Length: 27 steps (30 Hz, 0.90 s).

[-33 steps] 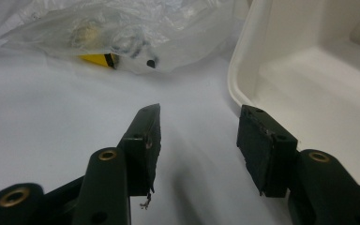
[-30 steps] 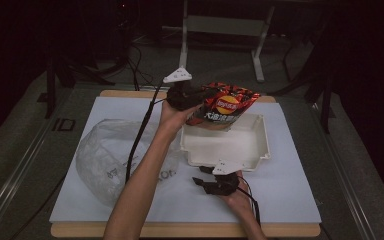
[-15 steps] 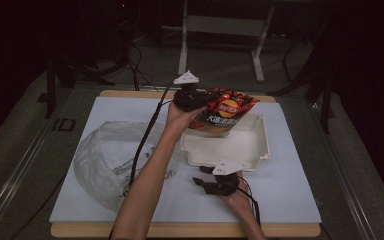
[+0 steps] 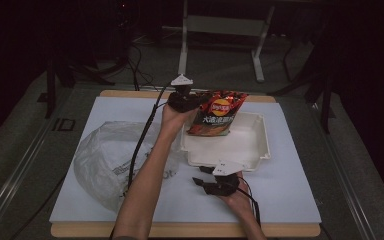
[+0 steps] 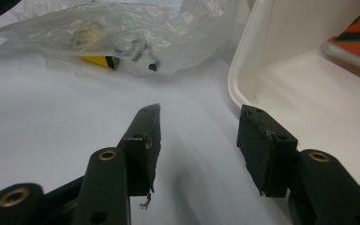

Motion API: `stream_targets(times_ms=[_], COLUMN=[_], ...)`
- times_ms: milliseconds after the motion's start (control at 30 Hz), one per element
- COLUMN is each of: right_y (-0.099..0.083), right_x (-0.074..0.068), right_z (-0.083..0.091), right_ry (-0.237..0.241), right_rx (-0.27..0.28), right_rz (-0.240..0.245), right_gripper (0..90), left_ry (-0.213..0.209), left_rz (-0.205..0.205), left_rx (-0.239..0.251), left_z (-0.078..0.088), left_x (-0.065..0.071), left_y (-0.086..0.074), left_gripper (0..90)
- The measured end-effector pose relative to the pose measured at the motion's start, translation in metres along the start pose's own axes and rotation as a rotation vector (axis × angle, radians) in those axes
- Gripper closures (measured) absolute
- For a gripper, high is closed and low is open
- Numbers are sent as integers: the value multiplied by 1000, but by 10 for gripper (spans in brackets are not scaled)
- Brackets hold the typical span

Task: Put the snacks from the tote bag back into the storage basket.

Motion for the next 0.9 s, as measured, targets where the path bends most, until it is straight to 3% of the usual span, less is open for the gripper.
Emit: stream_targets(times_ms=[167,467,633,900], right_y=[0,0,0,0], right_x=[0,0,-1,-1], right_z=[0,0,0,0], right_ry=[-4,-5,-5,-7], right_rx=[-4,-3,-2,-2], right_rz=[2,8,5,11], right_gripper=[495,493,493,493], left_ry=[71,178,198,284], left_rz=[-2,-48,-16,35], left_rx=[-44,-122,-141,-143], left_z=[-1,-9,-10,-9], left_x=[-14,-22,-28,-40], left_y=[-12,-25,-31,-31], left_gripper=[738,594,534,515])
Point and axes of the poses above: each handheld gripper's, and its own axes: z roughly backward along the jaws, y roughly out of its top, x roughly to its right, the point moved 10 cm from there along -z, roughly forward along the jaws, and after that the axes turned 7 degrees about -x, right-handed, at the moved point
